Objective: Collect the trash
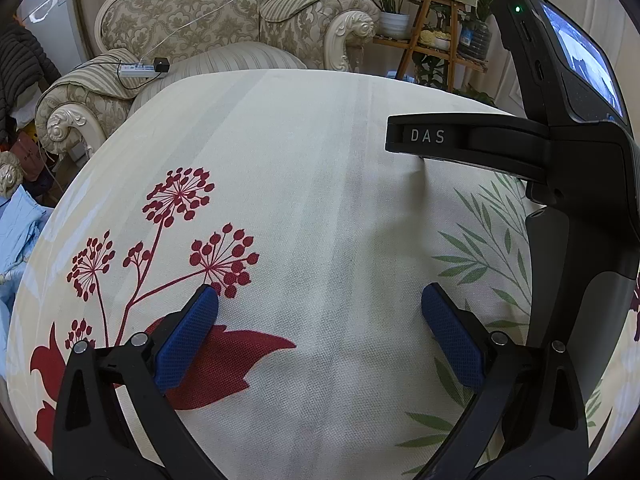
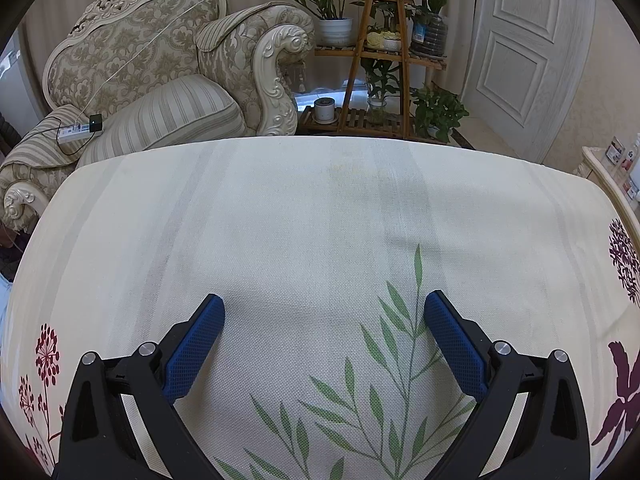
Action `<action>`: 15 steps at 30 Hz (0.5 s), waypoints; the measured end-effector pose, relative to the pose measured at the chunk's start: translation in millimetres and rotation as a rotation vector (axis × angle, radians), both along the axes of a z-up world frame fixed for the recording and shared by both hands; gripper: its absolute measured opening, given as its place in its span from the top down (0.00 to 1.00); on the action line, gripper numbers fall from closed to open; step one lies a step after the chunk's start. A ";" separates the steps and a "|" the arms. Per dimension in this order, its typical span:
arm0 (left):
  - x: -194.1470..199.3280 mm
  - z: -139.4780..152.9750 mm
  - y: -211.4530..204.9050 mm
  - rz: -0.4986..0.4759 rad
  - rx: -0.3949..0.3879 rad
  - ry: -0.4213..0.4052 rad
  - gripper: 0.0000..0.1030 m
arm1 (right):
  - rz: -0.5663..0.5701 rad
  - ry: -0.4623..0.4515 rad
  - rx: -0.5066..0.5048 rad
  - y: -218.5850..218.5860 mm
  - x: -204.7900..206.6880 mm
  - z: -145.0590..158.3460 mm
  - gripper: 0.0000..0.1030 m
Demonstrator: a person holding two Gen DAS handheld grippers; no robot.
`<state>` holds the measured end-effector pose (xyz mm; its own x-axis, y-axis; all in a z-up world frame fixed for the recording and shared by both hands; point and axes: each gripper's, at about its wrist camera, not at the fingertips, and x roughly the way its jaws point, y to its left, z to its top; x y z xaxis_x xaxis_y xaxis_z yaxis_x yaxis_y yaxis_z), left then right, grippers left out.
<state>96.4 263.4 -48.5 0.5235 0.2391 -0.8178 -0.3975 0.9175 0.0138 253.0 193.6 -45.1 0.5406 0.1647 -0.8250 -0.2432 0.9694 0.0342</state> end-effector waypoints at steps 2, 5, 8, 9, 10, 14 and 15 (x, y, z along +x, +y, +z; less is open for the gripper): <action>-0.4 -0.1 0.0 0.000 0.000 0.000 0.04 | 0.000 0.000 0.000 0.2 0.0 0.0 0.05; -0.3 -0.2 -0.1 0.000 0.000 0.000 0.04 | 0.000 0.000 0.000 -0.1 -0.1 0.1 0.05; 0.1 -0.1 0.0 0.000 0.000 0.000 0.04 | 0.000 0.000 0.000 -1.3 -0.3 0.5 0.05; -0.1 -0.1 0.1 0.000 0.000 0.000 0.04 | 0.000 0.000 0.000 -0.2 0.0 0.1 0.05; -0.4 -0.2 -0.1 0.000 0.000 0.000 0.04 | 0.000 0.000 0.000 -0.7 -0.1 0.3 0.05; -0.3 -0.2 0.0 0.000 0.000 0.000 0.04 | 0.000 0.000 0.000 -0.3 0.0 0.1 0.05; -0.4 -0.2 0.0 0.000 0.000 0.000 0.04 | 0.000 0.000 0.000 -0.3 0.0 0.1 0.05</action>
